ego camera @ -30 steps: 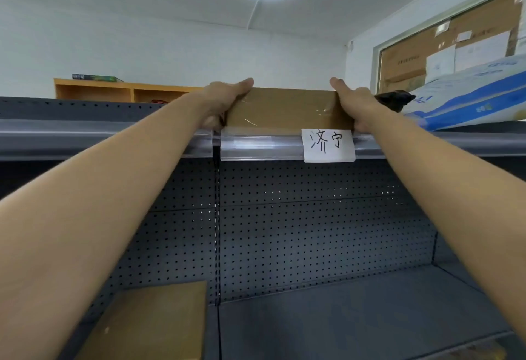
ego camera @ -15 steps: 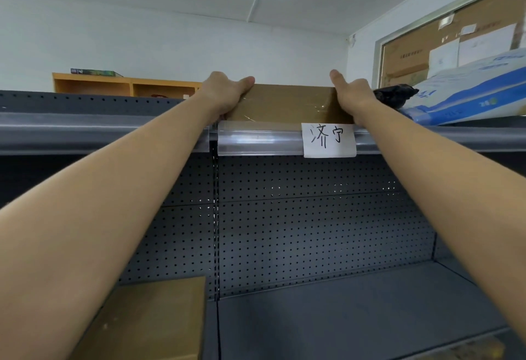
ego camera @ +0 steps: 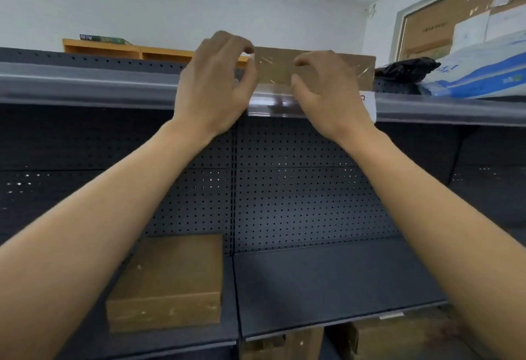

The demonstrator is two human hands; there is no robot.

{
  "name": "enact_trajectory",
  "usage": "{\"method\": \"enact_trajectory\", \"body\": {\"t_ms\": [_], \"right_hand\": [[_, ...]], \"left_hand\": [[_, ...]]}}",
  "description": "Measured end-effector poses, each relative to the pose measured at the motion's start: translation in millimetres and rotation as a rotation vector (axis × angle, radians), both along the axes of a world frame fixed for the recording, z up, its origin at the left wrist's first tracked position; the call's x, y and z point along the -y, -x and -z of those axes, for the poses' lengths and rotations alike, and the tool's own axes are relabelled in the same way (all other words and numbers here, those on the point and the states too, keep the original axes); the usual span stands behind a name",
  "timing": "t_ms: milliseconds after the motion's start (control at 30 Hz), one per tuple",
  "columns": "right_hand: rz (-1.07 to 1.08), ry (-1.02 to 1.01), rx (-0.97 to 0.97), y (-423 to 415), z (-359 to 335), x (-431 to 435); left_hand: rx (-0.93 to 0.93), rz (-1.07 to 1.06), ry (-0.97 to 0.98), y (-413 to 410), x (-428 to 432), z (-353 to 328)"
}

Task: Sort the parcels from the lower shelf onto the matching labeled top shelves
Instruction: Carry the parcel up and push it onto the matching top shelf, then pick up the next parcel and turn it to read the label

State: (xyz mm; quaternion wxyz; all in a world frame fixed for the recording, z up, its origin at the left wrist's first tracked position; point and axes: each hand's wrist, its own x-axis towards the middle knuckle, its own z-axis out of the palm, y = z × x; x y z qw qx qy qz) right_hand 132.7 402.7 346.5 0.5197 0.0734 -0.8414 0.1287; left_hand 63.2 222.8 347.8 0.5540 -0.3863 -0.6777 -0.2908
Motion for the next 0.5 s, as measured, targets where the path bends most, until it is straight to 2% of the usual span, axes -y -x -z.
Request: {"method": "enact_trajectory", "body": {"t_ms": [133, 233, 367, 500], "right_hand": [[-0.068, -0.018, -0.012, -6.8, 55.2, 29.9], [-0.131, -0.058, -0.017, -7.5, 99.6, 52.1], [-0.183, -0.038, 0.087, 1.2, 160.1, 77.5], [-0.151, 0.074, 0.369, 13.7, 222.6, 99.0]], "left_hand": [[-0.107, -0.038, 0.064, -11.9, 34.5, 55.3], [-0.095, -0.023, 0.100, -16.9, 57.9, 100.1], [0.089, -0.070, 0.189, -10.8, 91.0, 165.6], [0.326, -0.139, 0.280, 6.4, 125.0, 239.2]]}}
